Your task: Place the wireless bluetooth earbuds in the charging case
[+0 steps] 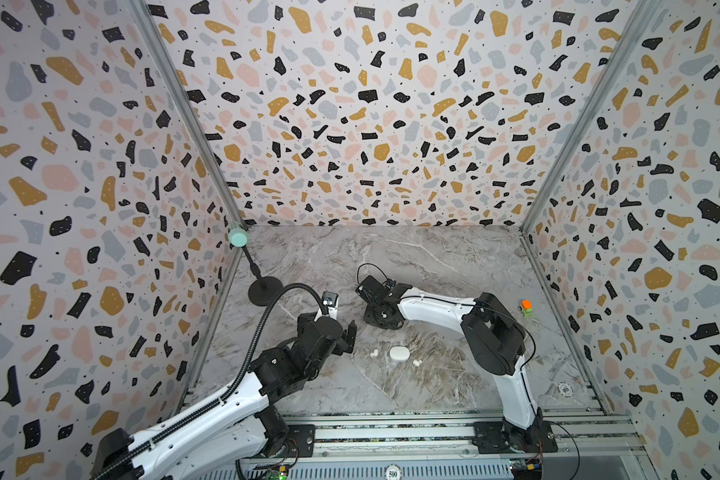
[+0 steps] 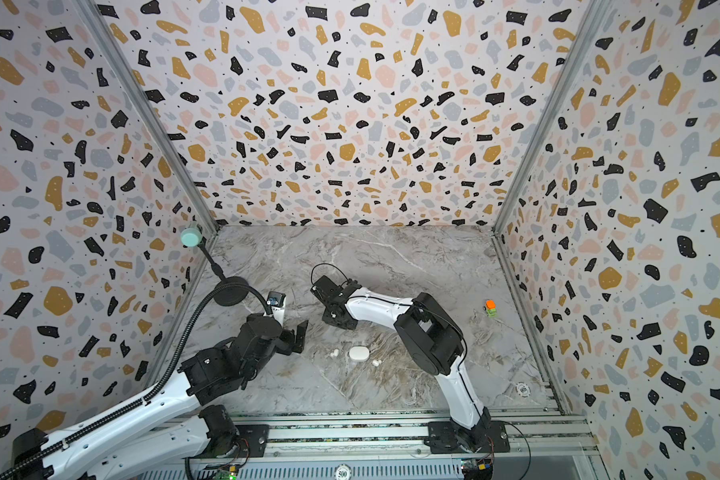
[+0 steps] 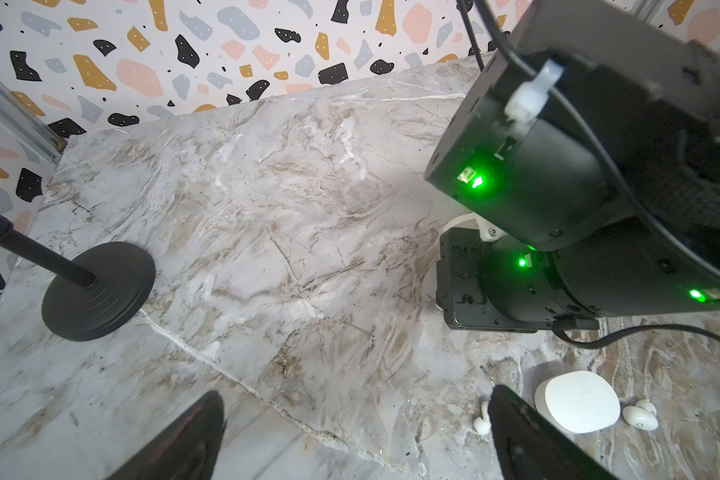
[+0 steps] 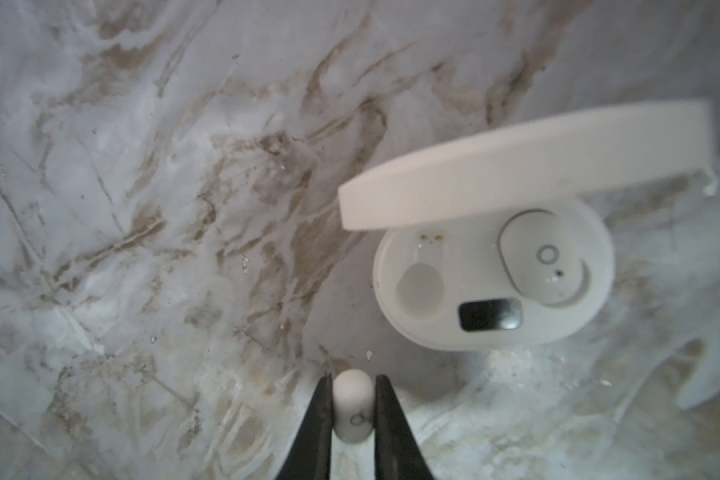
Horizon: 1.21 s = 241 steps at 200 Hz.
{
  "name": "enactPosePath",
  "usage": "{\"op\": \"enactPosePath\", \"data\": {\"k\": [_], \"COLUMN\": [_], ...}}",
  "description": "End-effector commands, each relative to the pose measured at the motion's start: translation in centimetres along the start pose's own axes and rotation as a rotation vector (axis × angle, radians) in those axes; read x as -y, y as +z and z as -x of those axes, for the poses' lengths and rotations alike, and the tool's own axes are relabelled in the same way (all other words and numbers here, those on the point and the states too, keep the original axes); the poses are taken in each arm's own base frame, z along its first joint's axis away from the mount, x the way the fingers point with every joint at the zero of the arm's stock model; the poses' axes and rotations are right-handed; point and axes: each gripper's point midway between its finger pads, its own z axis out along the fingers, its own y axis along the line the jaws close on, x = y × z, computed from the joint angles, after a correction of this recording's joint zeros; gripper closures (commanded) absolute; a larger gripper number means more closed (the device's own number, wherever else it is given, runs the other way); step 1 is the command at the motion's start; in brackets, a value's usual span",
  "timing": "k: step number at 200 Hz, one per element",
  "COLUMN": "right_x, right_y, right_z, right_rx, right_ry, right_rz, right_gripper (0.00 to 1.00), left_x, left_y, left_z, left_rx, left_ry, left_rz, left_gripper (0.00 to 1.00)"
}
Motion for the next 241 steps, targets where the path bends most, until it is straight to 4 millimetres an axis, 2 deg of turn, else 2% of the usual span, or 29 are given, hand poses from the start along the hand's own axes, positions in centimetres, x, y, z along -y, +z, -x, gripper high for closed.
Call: {"op": "enactPosePath", "data": {"k": [1,47,108,241], "right_x": [-0.9,-0.7,0.2,1.4], "right_y": [-3.8,-4.8,-5.0,-4.0], "right_z": [1.6,2.4,3.7,5.3], "right_rx": [0.053,0.079,0.093,0.106], "right_ry": [-0.01,-0.008,0.004,0.02], "right_rz": [0.039,0.044,0.028,0.002], "right_gripper": [0.84,0.84,0.85,0.85], "left_x": [0.2,0.2,0.2,1.9], "left_y": [0.2,0.2,0.2,0.7], "left_z": [0.3,0.3,0.2,-0.7], "left_rx": [0.018,0.017,0.015,-0.03], "left_ry": [-0.004,-0.002,-0.001,0.027], "left_rz": [-0.007,-0.007,-0.008,-0.09], "left_gripper": [0.0,0.0,0.0,0.0]}}
